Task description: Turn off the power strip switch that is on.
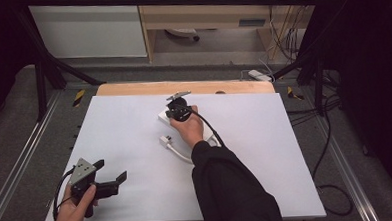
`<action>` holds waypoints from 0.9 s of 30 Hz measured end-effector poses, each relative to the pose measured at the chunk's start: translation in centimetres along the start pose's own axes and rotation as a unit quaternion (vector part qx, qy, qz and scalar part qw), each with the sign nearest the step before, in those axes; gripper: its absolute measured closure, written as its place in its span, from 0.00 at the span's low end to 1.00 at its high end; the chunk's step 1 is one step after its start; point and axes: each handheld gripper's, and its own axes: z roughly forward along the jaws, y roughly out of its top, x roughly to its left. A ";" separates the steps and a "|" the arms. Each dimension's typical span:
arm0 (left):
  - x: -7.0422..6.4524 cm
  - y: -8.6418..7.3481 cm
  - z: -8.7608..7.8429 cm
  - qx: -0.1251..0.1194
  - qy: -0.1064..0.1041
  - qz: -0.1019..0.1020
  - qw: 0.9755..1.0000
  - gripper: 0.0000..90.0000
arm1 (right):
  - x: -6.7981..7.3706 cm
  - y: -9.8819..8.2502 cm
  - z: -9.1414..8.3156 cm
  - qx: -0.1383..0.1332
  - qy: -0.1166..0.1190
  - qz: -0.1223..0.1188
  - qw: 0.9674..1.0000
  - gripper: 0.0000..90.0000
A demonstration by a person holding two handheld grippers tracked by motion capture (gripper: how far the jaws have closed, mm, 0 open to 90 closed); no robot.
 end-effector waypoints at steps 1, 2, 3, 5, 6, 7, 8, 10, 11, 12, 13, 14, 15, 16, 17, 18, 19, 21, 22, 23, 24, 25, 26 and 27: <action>0.0 0.0 0.0 0.000 0.001 0.000 1.000 0.07 | 0.0 0.0 0.0 0.000 0.000 0.000 1.000 1.00; 0.0 0.0 0.0 0.000 0.001 0.001 1.000 0.07 | 0.0 0.1 0.1 0.000 0.000 0.000 1.000 1.00; 0.0 0.0 0.0 0.000 0.001 0.001 1.000 0.07 | 0.0 0.1 0.1 0.000 0.000 0.001 1.000 1.00; 0.0 0.0 0.0 0.000 0.000 0.000 1.000 0.07 | 0.0 0.2 0.1 0.001 -0.001 -0.001 1.000 1.00; 0.0 0.0 0.0 -0.001 0.000 0.000 1.000 0.07 | 0.1 0.3 0.1 0.001 -0.001 0.000 1.000 1.00; 0.0 0.0 0.0 0.000 0.000 0.000 1.000 0.07 | 0.1 0.3 0.2 0.003 -0.001 -0.001 1.000 1.00; 0.0 0.0 0.0 0.000 0.000 0.000 1.000 0.07 | 0.1 0.2 0.2 0.004 -0.001 -0.001 1.000 1.00; 0.0 0.0 0.0 0.000 0.000 0.000 1.000 0.07 | 0.1 0.2 0.4 0.007 0.000 -0.001 1.000 1.00; 0.0 0.0 0.0 0.000 0.000 0.001 1.000 0.07 | 0.2 0.1 0.5 0.007 -0.001 0.000 1.000 1.00; 0.0 0.0 0.0 0.000 0.000 0.001 1.000 0.07 | 0.2 0.1 0.5 0.009 -0.001 -0.002 1.000 1.00; 0.0 0.0 0.0 0.000 0.000 0.001 1.000 0.07 | 0.2 0.0 0.5 0.010 -0.002 -0.002 1.000 1.00; 0.0 0.0 0.0 -0.001 0.000 0.001 1.000 0.07 | 0.2 0.0 0.6 0.011 -0.002 -0.001 1.000 1.00; 0.0 0.0 0.0 -0.001 0.001 0.001 1.000 0.07 | 0.2 0.0 0.6 0.011 -0.002 -0.001 1.000 1.00; 0.0 0.0 0.0 0.000 0.001 0.001 1.000 0.07 | 0.2 0.0 0.6 0.012 -0.002 -0.002 1.000 1.00; 0.0 0.0 0.0 0.000 0.000 0.002 1.000 0.07 | 0.2 0.0 0.6 0.012 -0.002 -0.002 1.000 1.00; 0.0 0.0 0.0 0.000 0.000 0.002 1.000 0.07 | 0.2 0.0 0.6 0.013 -0.002 -0.003 1.000 1.00; 0.0 0.0 0.0 0.000 0.000 0.002 1.000 0.07 | 0.2 0.0 0.7 0.013 -0.002 -0.003 1.000 1.00; 0.0 0.0 0.0 0.000 0.000 0.002 1.000 0.07 | 0.2 0.0 0.7 0.011 -0.002 -0.001 1.000 1.00; 0.0 0.0 0.0 0.000 0.000 0.002 1.000 0.07 | 0.2 0.0 0.7 0.013 -0.001 -0.002 1.000 1.00; 0.0 0.0 0.0 0.000 0.000 0.002 1.000 0.07 | 0.2 0.0 0.7 0.013 -0.001 -0.003 1.000 1.00; 0.0 0.0 0.0 0.000 -0.001 0.002 1.000 0.07 | 0.2 0.0 0.7 0.012 -0.001 -0.002 1.000 1.00; 0.0 0.0 0.0 0.000 0.000 0.002 1.000 0.07 | 0.2 0.0 0.7 0.012 -0.001 -0.002 1.000 1.00; 0.0 0.0 0.0 0.000 0.000 0.002 1.000 0.07 | 0.2 0.0 0.7 0.013 -0.001 -0.004 1.000 1.00; 0.0 0.0 0.0 0.000 0.000 0.003 1.000 0.07 | 0.2 0.0 0.7 0.012 -0.001 -0.003 1.000 1.00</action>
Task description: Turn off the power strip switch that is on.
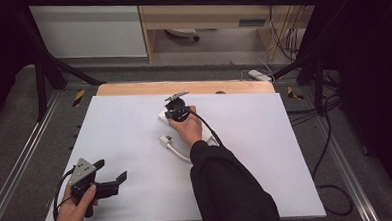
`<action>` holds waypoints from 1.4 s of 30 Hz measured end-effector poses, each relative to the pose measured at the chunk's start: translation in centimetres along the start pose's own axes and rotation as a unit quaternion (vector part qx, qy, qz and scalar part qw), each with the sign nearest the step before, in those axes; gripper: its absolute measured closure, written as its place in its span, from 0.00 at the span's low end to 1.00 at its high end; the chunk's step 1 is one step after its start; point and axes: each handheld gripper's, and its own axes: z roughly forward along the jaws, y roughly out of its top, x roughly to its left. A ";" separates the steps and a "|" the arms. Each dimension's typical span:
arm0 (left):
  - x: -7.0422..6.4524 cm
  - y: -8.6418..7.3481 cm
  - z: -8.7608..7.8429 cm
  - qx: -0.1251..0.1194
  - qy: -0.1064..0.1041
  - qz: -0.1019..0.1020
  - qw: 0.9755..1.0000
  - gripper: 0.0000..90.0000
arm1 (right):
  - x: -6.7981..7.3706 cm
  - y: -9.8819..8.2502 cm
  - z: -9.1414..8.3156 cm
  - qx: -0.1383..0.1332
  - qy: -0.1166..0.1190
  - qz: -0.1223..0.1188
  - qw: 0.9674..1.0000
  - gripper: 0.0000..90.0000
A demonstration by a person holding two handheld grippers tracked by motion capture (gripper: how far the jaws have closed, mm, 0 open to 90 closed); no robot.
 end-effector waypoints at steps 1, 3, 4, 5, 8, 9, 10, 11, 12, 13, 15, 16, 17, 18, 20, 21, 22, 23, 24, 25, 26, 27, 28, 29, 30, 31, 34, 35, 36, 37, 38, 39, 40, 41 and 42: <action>0.0 0.0 0.0 0.000 0.000 -0.001 1.000 0.07 | 0.0 0.0 0.0 0.000 0.000 -0.001 1.000 1.00; 0.0 0.0 0.0 0.001 0.000 -0.001 1.000 0.07 | 0.0 0.0 0.0 0.000 0.000 -0.003 1.000 1.00; 0.0 0.0 0.0 0.001 0.000 0.000 1.000 0.07 | 0.0 0.0 0.0 0.000 0.000 -0.004 1.000 1.00; -0.1 0.0 0.0 0.000 0.000 0.000 1.000 0.07 | 0.0 0.0 0.0 0.000 0.001 -0.004 1.000 1.00; 0.0 0.0 0.0 0.001 0.000 0.000 1.000 0.07 | 0.0 0.0 0.0 0.000 0.000 -0.004 1.000 1.00; 0.0 0.0 0.0 0.001 0.000 0.000 1.000 0.07 | 0.0 0.0 0.0 0.000 0.001 -0.003 1.000 1.00; 0.0 0.0 0.0 0.001 0.000 0.000 1.000 0.07 | 0.0 0.0 0.0 0.000 0.001 -0.001 1.000 1.00; 0.0 0.0 0.0 0.001 -0.001 -0.001 1.000 0.07 | 0.0 0.0 0.0 0.000 0.002 0.000 1.000 1.00; 0.0 0.0 0.0 0.001 0.000 0.000 1.000 0.07 | 0.0 0.0 0.0 0.000 0.002 0.000 1.000 1.00; 0.0 0.0 0.0 0.001 0.000 -0.001 1.000 0.07 | 0.0 0.0 0.0 -0.001 0.002 0.000 1.000 1.00; -0.1 0.0 0.0 0.001 0.000 0.000 1.000 0.07 | 0.0 0.0 0.0 0.000 0.001 0.000 1.000 1.00; -0.1 0.0 0.0 0.001 0.000 0.000 1.000 0.07 | 0.0 0.0 0.0 0.000 0.001 0.000 1.000 1.00; 0.0 0.0 0.0 0.001 0.000 0.000 1.000 0.07 | 0.0 0.0 0.0 0.000 0.001 0.000 1.000 1.00; 0.0 0.0 0.0 0.002 0.000 0.000 1.000 0.07 | 0.1 0.0 0.1 0.000 0.000 -0.002 1.000 1.00; 0.0 0.0 0.0 0.003 0.000 0.001 1.000 0.07 | 0.1 0.0 0.1 0.002 -0.001 -0.002 1.000 1.00; 0.0 0.0 0.0 0.002 0.001 0.001 1.000 0.07 | 0.1 0.0 0.1 0.002 -0.002 -0.002 1.000 1.00; 0.0 0.0 0.0 0.002 0.001 0.000 1.000 0.07 | 0.1 0.0 0.2 0.006 -0.003 -0.005 1.000 1.00; 0.0 0.0 0.0 0.002 0.001 0.000 1.000 0.07 | 0.2 0.0 0.2 0.005 -0.004 -0.007 1.000 1.00; 0.0 0.0 0.0 0.002 0.000 0.000 1.000 0.07 | 0.2 0.0 0.2 0.005 -0.004 -0.006 1.000 1.00; 0.0 0.0 0.0 0.002 0.000 0.000 1.000 0.07 | 0.2 0.0 0.2 0.005 -0.004 -0.003 1.000 1.00; 0.0 0.0 0.0 0.002 0.000 0.000 1.000 0.07 | 0.2 0.0 0.2 0.007 -0.003 -0.003 1.000 1.00; 0.0 0.0 0.0 0.001 0.000 0.000 1.000 0.07 | 0.2 0.1 0.2 0.009 -0.003 -0.002 1.000 1.00; 0.0 0.0 0.0 0.001 -0.001 0.000 1.000 0.07 | 0.2 0.1 0.1 0.010 -0.003 -0.004 1.000 1.00; 0.0 0.0 0.0 0.002 -0.001 0.000 1.000 0.07 | 0.2 0.0 0.1 0.009 -0.004 -0.010 1.000 1.00; 0.1 0.0 0.0 0.002 -0.001 0.000 1.000 0.07 | 0.3 0.0 0.0 0.006 -0.004 -0.012 1.000 1.00; 0.1 0.0 0.0 0.002 0.000 0.000 1.000 0.07 | 0.3 0.0 -0.1 0.003 -0.005 -0.017 1.000 1.00; 0.1 0.0 0.0 0.001 0.000 -0.001 1.000 0.07 | 0.3 0.4 -0.7 -0.009 -0.003 -0.017 1.000 1.00; 0.0 0.0 0.0 0.001 0.000 -0.001 1.000 0.07 | 0.4 0.5 -0.9 -0.011 -0.003 -0.017 1.000 1.00; 0.0 0.0 0.0 0.001 0.000 0.000 1.000 0.07 | 0.5 0.6 -1.0 -0.013 -0.001 -0.018 1.000 1.00; 0.0 0.0 0.0 0.001 0.000 0.000 1.000 0.07 | 0.5 0.7 -1.2 -0.015 -0.001 -0.020 1.000 1.00; 0.0 0.0 0.0 0.000 0.001 0.001 1.000 0.07 | 0.6 0.8 -1.4 -0.015 -0.001 -0.021 1.000 1.00; 0.0 0.0 0.0 0.000 0.000 0.001 1.000 0.07 | 0.6 0.8 -1.6 -0.015 0.000 -0.022 1.000 1.00; 0.0 0.0 0.0 0.000 0.000 0.001 1.000 0.07 | 0.6 0.9 -1.8 -0.017 0.000 -0.023 1.000 1.00; 0.0 0.0 0.0 0.000 0.001 0.001 1.000 0.07 | 0.6 1.0 -2.0 -0.019 0.000 -0.024 1.000 1.00; 0.0 0.0 0.0 0.000 0.001 0.000 1.000 0.07 | 0.7 1.0 -2.2 -0.020 0.002 -0.022 1.000 1.00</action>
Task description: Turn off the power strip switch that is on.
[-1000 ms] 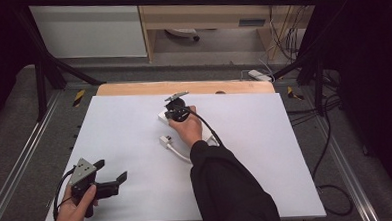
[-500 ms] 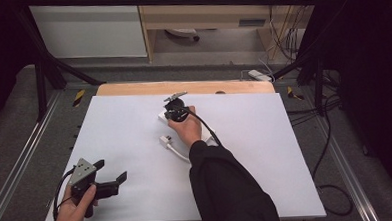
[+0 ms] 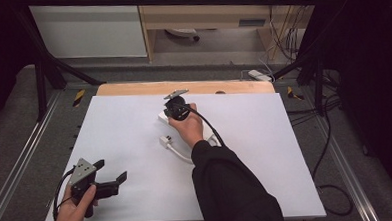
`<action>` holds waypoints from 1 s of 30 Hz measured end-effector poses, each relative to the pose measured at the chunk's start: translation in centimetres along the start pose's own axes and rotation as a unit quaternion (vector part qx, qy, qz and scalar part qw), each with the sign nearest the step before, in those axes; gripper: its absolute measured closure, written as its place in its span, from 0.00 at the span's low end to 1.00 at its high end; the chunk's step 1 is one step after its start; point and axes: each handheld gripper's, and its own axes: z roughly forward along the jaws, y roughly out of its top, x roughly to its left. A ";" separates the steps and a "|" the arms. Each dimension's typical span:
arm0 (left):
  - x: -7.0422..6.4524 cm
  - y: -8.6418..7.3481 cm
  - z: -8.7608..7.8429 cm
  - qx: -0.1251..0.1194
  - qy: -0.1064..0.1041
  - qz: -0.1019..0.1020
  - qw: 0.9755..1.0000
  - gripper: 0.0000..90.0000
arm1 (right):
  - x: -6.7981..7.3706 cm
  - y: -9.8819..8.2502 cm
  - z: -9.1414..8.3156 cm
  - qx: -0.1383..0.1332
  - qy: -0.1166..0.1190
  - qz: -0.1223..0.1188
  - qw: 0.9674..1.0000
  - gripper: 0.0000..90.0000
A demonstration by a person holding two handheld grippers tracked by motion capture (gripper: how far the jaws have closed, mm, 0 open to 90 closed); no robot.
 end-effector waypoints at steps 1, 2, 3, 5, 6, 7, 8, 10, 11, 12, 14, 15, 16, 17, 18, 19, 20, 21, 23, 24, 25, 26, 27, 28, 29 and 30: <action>0.0 0.0 0.0 0.000 0.000 0.000 1.000 0.07 | 0.0 0.1 -0.2 -0.002 0.001 -0.001 1.000 1.00; 0.0 0.0 0.0 0.000 0.000 -0.001 1.000 0.07 | 0.1 0.2 -0.4 -0.004 0.001 -0.002 1.000 1.00; 0.0 0.0 0.0 -0.001 0.000 -0.001 1.000 0.07 | 0.1 0.3 -0.7 -0.007 0.002 -0.004 1.000 1.00; 0.0 0.0 0.0 -0.001 0.000 -0.001 1.000 0.07 | 0.2 0.5 -1.1 -0.012 0.004 -0.006 1.000 1.00; 0.0 0.0 0.0 -0.001 0.000 -0.002 1.000 0.07 | 0.2 0.5 -1.3 -0.014 0.005 -0.004 1.000 1.00; 0.0 0.0 -0.1 -0.001 0.000 -0.001 1.000 0.07 | 0.2 0.6 -1.5 -0.016 0.006 -0.006 1.000 1.00; 0.0 0.0 -0.1 -0.001 0.000 -0.001 1.000 0.07 | 0.3 0.7 -1.7 -0.016 0.007 -0.008 1.000 1.00; 0.0 0.0 -0.1 -0.001 0.001 -0.002 1.000 0.07 | 0.3 0.8 -2.2 -0.020 0.008 -0.007 1.000 1.00; 0.0 0.0 -0.1 -0.001 0.001 -0.002 1.000 0.07 | 0.3 0.8 -2.3 -0.021 0.009 -0.009 1.000 1.00; 0.0 0.0 -0.1 -0.001 0.001 -0.001 1.000 0.07 | 0.3 0.8 -2.5 -0.024 0.008 -0.009 1.000 1.00; 0.0 0.0 -0.1 -0.001 0.001 0.000 1.000 0.07 | 0.2 0.8 -2.8 -0.026 0.010 -0.008 1.000 1.00; 0.0 0.0 -0.1 -0.001 0.001 0.000 1.000 0.07 | 0.2 0.8 -2.9 -0.027 0.008 -0.007 1.000 1.00; 0.0 0.0 -0.1 -0.001 0.001 0.000 1.000 0.07 | 0.2 0.8 -3.0 -0.026 0.008 -0.006 1.000 1.00; 0.0 0.0 -0.1 -0.001 0.000 0.000 1.000 0.07 | 0.1 0.8 -3.0 -0.027 0.008 -0.006 1.000 1.00; 0.0 0.0 -0.1 -0.001 0.000 -0.001 1.000 0.07 | 0.0 0.7 -3.1 -0.027 0.008 -0.002 1.000 1.00; 0.0 0.0 -0.1 -0.002 0.000 0.000 1.000 0.07 | 0.0 0.7 -3.2 -0.026 0.008 -0.001 1.000 1.00; 0.0 0.0 -0.1 -0.002 0.001 0.001 1.000 0.07 | -0.1 0.7 -3.3 -0.028 0.008 0.000 1.000 1.00; 0.1 0.0 -0.1 -0.002 0.001 0.001 1.000 0.07 | -0.2 0.7 -3.4 -0.030 0.008 0.001 1.000 1.00; 0.0 0.0 -0.1 -0.001 0.000 0.001 1.000 0.07 | -0.3 0.6 -3.7 -0.031 0.010 0.000 0.999 1.00; 0.0 0.0 -0.1 -0.001 0.000 0.002 1.000 0.07 | -0.3 0.6 -3.9 -0.032 0.010 0.001 0.999 0.99; 0.0 0.0 -0.1 -0.002 0.000 0.002 1.000 0.07 | -0.4 0.6 -4.1 -0.034 0.008 0.000 0.999 0.99; 0.0 0.0 -0.1 -0.002 0.000 0.002 1.000 0.07 | -0.5 0.7 -4.2 -0.035 0.008 0.002 0.999 0.98; 0.0 0.0 -0.1 -0.001 0.000 0.002 1.000 0.07 | -0.6 0.7 -4.4 -0.038 0.008 0.002 0.999 0.97; 0.0 0.0 -0.1 -0.001 0.000 0.002 1.000 0.07 | -0.7 0.7 -4.7 -0.040 0.009 0.004 0.999 0.95; 0.0 0.0 -0.1 -0.001 0.000 0.002 1.000 0.07 | -0.7 0.7 -4.9 -0.043 0.010 0.007 0.999 0.91; 0.0 0.0 -0.1 -0.001 0.000 0.001 1.000 0.07 | -0.8 0.8 -5.1 -0.044 0.010 0.009 0.999 0.88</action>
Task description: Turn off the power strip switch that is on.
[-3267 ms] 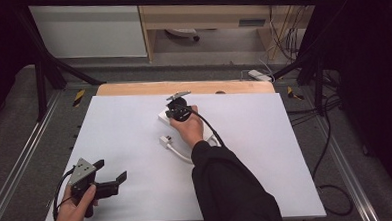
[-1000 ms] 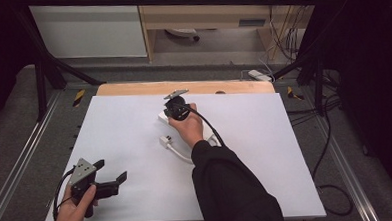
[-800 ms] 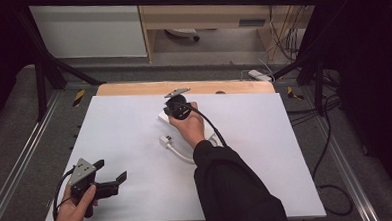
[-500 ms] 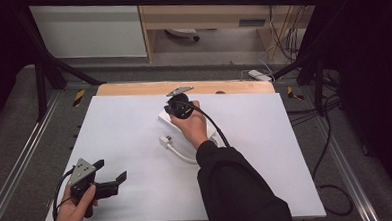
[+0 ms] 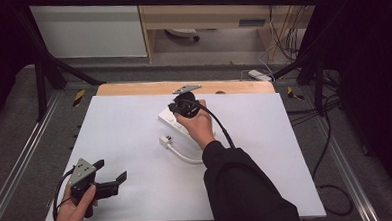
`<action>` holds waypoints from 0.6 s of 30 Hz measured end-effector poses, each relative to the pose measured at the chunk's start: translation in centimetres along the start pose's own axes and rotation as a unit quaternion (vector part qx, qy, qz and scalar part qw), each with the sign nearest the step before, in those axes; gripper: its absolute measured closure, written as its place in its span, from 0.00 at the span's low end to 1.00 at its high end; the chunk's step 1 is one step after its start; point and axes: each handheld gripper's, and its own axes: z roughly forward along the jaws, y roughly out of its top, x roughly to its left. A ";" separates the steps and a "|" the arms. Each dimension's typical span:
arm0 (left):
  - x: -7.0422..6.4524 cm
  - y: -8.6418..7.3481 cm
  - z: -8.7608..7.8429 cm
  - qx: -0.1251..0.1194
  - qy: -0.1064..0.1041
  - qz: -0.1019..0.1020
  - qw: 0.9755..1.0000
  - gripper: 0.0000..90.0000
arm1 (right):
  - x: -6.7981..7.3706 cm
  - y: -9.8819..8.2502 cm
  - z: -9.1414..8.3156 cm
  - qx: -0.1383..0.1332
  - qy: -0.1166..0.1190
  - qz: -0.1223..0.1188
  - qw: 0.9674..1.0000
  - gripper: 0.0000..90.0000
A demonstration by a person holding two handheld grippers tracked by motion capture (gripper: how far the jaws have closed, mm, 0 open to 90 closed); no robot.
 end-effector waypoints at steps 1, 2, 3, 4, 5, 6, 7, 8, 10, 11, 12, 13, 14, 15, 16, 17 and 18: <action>0.0 0.0 0.0 0.000 0.000 0.000 1.000 0.07 | 0.0 0.0 -0.2 -0.002 0.000 0.002 1.000 0.82; 0.0 0.0 0.0 0.000 0.000 0.000 1.000 0.07 | -0.1 0.1 -0.5 -0.003 0.002 0.007 1.000 0.78; 0.0 0.0 0.0 -0.001 0.000 -0.001 1.000 0.07 | -0.1 0.1 -0.8 -0.006 0.006 0.009 1.000 0.74; 0.0 0.0 0.0 -0.001 0.000 -0.001 1.000 0.07 | -0.1 0.1 -1.0 -0.007 0.009 0.013 1.000 0.68; 0.0 0.0 0.0 -0.001 0.000 0.000 1.000 0.07 | -0.1 0.2 -1.3 -0.009 0.010 0.015 1.000 0.62; 0.0 0.0 0.0 0.000 0.000 0.000 1.000 0.07 | -0.1 0.2 -1.6 -0.013 0.008 0.016 1.000 0.57; 0.0 0.0 0.0 0.000 0.000 0.001 1.000 0.07 | 0.0 0.3 -2.0 -0.014 0.009 0.018 1.000 0.52; 0.0 0.0 0.0 0.000 0.000 0.000 1.000 0.07 | 0.0 0.3 -2.3 -0.016 0.010 0.023 1.000 0.48; 0.0 0.0 -0.1 0.000 0.000 -0.001 1.000 0.07 | 0.0 0.3 -2.8 -0.018 0.011 0.025 0.999 0.42; 0.0 0.0 -0.1 0.000 0.000 -0.001 1.000 0.07 | 0.0 0.3 -3.0 -0.018 0.012 0.024 0.999 0.39; 0.0 0.0 -0.1 0.000 0.000 -0.001 1.000 0.07 | 0.0 0.3 -3.3 -0.018 0.011 0.023 1.000 0.37; 0.0 0.0 -0.1 0.000 0.000 -0.001 1.000 0.07 | -0.1 0.3 -3.5 -0.020 0.009 0.023 0.999 0.36; 0.0 0.0 0.0 0.000 0.000 -0.001 1.000 0.07 | -0.1 0.2 -3.8 -0.022 0.012 0.024 0.999 0.36; 0.0 0.0 0.0 0.000 0.000 -0.001 1.000 0.07 | -0.1 0.2 -4.0 -0.023 0.014 0.028 0.999 0.34; 0.0 0.0 0.0 0.000 0.000 0.000 1.000 0.07 | -0.2 0.2 -4.3 -0.021 0.015 0.027 0.999 0.33; 0.0 0.0 0.0 0.000 0.000 0.000 1.000 0.07 | -0.2 0.1 -4.5 -0.021 0.015 0.026 0.999 0.31; 0.0 0.0 -0.1 0.000 0.000 0.000 1.000 0.07 | -0.2 0.1 -4.7 -0.023 0.014 0.025 0.999 0.30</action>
